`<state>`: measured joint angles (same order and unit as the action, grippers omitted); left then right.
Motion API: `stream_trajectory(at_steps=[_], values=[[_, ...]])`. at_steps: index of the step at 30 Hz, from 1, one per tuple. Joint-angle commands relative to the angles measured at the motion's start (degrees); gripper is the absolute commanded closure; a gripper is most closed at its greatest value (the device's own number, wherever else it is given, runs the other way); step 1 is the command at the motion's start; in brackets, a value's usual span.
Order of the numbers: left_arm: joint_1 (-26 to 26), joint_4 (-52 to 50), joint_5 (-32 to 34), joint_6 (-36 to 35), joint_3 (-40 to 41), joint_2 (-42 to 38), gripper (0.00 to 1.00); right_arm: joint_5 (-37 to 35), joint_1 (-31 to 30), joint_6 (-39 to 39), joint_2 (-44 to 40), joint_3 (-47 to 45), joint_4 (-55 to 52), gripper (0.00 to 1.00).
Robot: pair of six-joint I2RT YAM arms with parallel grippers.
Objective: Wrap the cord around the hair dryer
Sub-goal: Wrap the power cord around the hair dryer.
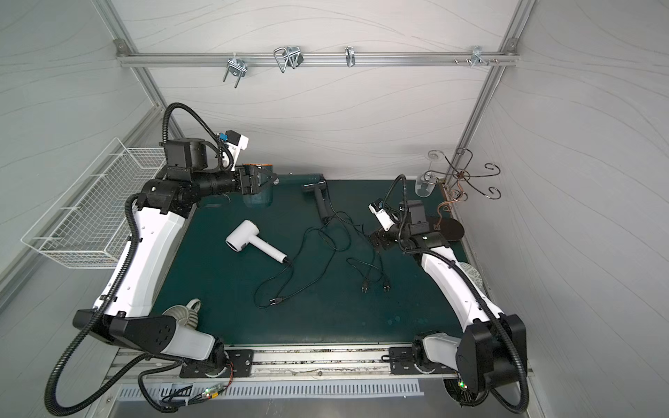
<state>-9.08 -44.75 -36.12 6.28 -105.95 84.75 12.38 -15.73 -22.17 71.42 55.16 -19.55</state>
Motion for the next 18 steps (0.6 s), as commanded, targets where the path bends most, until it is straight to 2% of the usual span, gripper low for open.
stream_trajectory(at_steps=[1, 7, 11, 18], values=[[0.4, 4.8, 0.5, -0.6, -5.3, 0.9, 1.0, -2.1, 0.3, 2.1, 2.2, -0.4, -1.0, 0.01], [0.6, 3.8, 0.6, -1.1, -11.2, 2.9, 1.0, -4.3, 0.3, 5.2, 9.6, 2.1, -5.7, 0.05], [0.7, 4.5, 0.3, -0.6, -11.8, 2.7, 1.0, -5.4, 0.4, 6.7, 15.2, 4.2, -8.4, 0.14], [0.7, 6.4, -1.3, 1.1, -14.2, 2.9, 1.0, -2.5, 0.4, 8.4, 19.7, 4.0, -6.5, 0.25]])
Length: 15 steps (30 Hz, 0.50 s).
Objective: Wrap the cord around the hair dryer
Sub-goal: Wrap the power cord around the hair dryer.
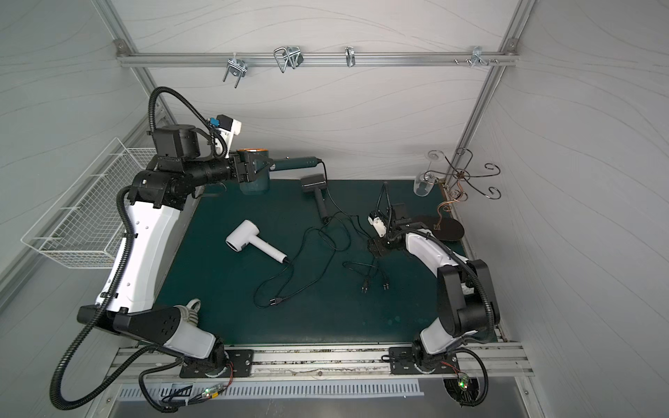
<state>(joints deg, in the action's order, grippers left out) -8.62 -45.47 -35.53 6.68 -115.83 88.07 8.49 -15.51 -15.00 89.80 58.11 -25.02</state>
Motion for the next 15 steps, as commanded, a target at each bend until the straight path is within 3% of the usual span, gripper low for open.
stream_trajectory(at_steps=[1, 15], values=[[0.3, 7.2, -1.7, 0.8, -4.7, -0.5, 1.0, 1.3, 0.3, 1.4, 1.7, 1.0, -1.2, 0.27], [0.3, 10.5, -3.2, 4.2, -9.8, 0.6, 1.0, 1.7, -0.3, 4.3, 5.5, 1.1, 0.5, 0.45]])
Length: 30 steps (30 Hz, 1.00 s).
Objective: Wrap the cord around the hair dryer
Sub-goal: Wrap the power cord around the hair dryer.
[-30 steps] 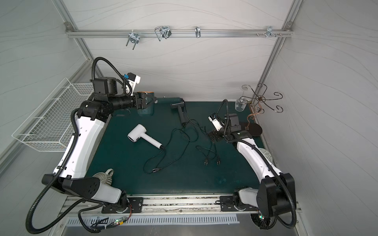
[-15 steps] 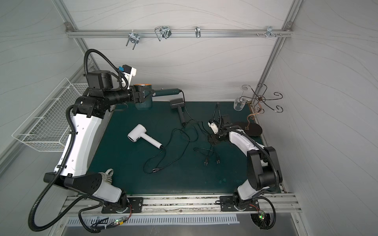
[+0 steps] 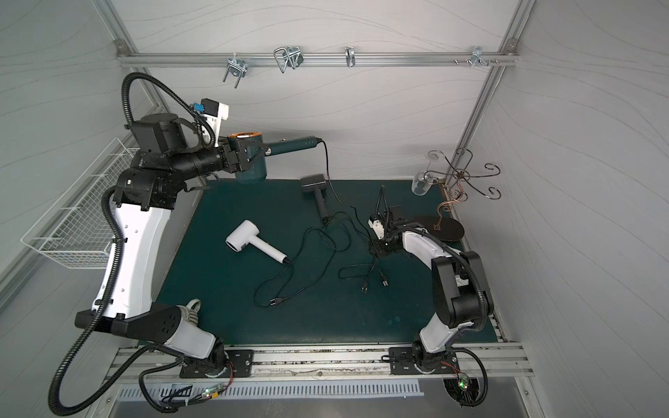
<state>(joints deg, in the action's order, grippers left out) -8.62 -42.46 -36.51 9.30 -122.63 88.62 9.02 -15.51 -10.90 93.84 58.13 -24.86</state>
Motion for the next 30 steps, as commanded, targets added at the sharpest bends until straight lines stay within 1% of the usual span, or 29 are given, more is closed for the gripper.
stream_trajectory(at_steps=[1, 3, 9, 10, 11, 12, 13, 14, 19, 24, 27, 30], values=[[0.3, 7.7, -2.2, 1.7, -3.0, 0.0, 1.0, 1.4, -0.5, 0.2, 1.6, 1.3, 0.5, 0.46], [0.3, 7.9, -2.3, 2.0, -3.0, 0.0, 1.0, 1.3, -1.1, 0.1, 1.9, 1.4, 0.8, 0.49], [0.3, 8.1, -2.1, 2.1, -2.9, -0.2, 1.0, 3.6, -2.5, 1.0, 1.4, 0.3, 3.4, 0.65], [0.3, 8.1, -2.0, 2.1, -2.8, -0.3, 1.0, 3.5, -3.0, 0.9, 1.2, 0.0, 3.9, 0.69], [0.2, 8.0, -1.8, 2.1, -2.7, -0.4, 1.0, 3.5, -3.4, 0.9, 0.9, -0.3, 4.5, 0.75], [0.3, 7.9, -1.6, 2.0, -2.6, -0.4, 1.0, 3.8, -3.4, 2.5, 0.7, -0.7, 5.0, 0.83], [0.3, 7.9, -1.5, 1.9, -2.6, -0.5, 1.0, 4.1, -3.3, 3.1, 0.2, -1.1, 5.8, 0.93], [0.3, 7.8, -1.3, 1.9, -2.4, -0.5, 1.0, 4.5, -3.4, 3.2, -0.6, -1.6, 6.4, 1.0], [1.1, 8.7, -1.1, 2.8, -1.0, -0.7, 1.0, 3.8, -3.3, 3.9, -5.6, -2.9, 6.7, 1.0], [2.3, 9.5, -1.6, 3.5, 2.3, -0.6, 1.0, 2.5, -4.2, 3.1, -14.2, -0.6, -0.5, 1.0], [2.4, 10.3, -2.1, 4.0, 4.9, -0.4, 1.0, -1.6, -7.4, 0.0, -19.5, 2.4, -7.2, 1.0], [2.5, 11.2, -2.9, 4.5, 7.4, 0.2, 1.0, -7.3, -12.4, -3.0, -23.2, 6.6, -14.0, 1.0]])
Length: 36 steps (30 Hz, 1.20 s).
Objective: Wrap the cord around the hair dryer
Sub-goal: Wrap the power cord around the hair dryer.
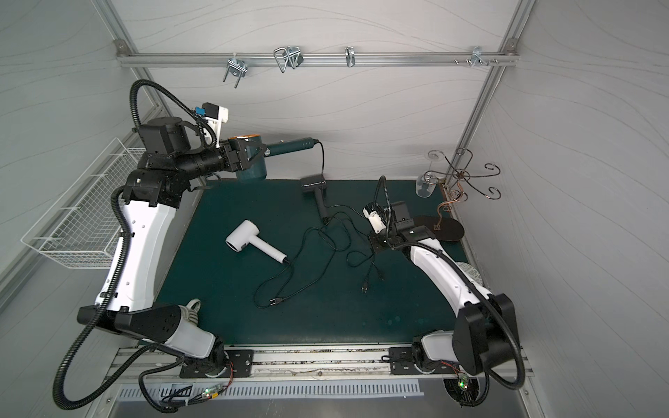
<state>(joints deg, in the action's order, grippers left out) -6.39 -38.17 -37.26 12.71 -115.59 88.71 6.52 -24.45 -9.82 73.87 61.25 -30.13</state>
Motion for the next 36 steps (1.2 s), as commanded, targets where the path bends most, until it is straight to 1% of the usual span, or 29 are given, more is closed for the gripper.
stream_trajectory(at_steps=[1, 5, 9, 14, 20, 25, 31, 36], values=[[0.2, 7.3, -2.4, 1.3, 1.2, 0.3, 1.0, -6.7, -5.4, -4.8, -4.2, 4.9, -10.6, 1.0], [0.2, 10.3, -6.1, 3.2, 5.9, 0.9, 1.0, -12.8, -12.2, -8.5, -6.1, 11.2, -16.3, 1.0], [-0.3, 15.3, -10.1, 5.7, 13.6, -0.5, 1.0, -18.5, -15.7, -13.0, -5.0, 18.0, -20.0, 1.0], [-2.9, 17.5, -13.2, 4.8, 23.3, -3.8, 1.0, -21.4, -16.2, -17.9, -4.0, 25.2, -20.1, 1.0], [-5.9, 21.5, -17.2, 4.5, 33.0, -7.1, 1.0, -23.6, -16.2, -24.3, -1.0, 30.8, -17.6, 1.0], [-6.8, 25.1, -20.7, 5.2, 37.9, -8.1, 1.0, -26.2, -16.1, -29.8, 2.0, 34.3, -15.5, 1.0], [-8.9, 30.4, -25.1, 6.8, 42.2, -8.6, 1.0, -24.8, -15.4, -33.4, 6.3, 40.8, -13.6, 1.0], [-10.6, 40.0, -29.3, 11.7, 47.4, -9.6, 1.0, -24.4, -14.8, -35.9, 10.9, 46.4, -13.5, 1.0]])
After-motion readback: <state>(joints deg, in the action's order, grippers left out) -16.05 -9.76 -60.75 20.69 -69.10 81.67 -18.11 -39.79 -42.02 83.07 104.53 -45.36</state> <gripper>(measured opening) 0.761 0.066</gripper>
